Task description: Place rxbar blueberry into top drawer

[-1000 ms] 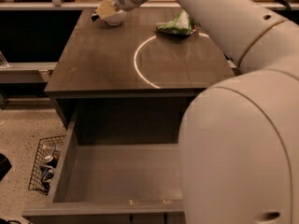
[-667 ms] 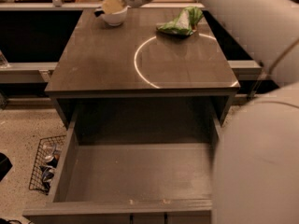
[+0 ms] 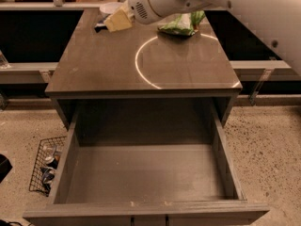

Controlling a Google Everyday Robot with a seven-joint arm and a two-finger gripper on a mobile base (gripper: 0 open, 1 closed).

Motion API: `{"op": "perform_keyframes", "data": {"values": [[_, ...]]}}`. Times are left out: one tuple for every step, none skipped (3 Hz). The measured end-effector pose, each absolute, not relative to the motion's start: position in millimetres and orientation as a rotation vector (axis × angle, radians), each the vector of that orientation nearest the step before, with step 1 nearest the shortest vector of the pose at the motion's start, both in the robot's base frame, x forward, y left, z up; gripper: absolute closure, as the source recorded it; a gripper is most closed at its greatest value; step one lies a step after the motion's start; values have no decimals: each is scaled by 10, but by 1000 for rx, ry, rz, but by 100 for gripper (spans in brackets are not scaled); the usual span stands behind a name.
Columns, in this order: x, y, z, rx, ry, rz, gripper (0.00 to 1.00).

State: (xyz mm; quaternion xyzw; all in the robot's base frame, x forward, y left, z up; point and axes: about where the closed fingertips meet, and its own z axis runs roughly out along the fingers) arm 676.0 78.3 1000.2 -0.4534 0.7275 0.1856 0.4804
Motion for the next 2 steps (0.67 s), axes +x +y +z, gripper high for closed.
{"op": "perform_keyframes", "data": {"values": [[6378, 658, 9828, -1135, 1760, 497, 100], [5981, 519, 9402, -1136, 1760, 608, 100]]}}
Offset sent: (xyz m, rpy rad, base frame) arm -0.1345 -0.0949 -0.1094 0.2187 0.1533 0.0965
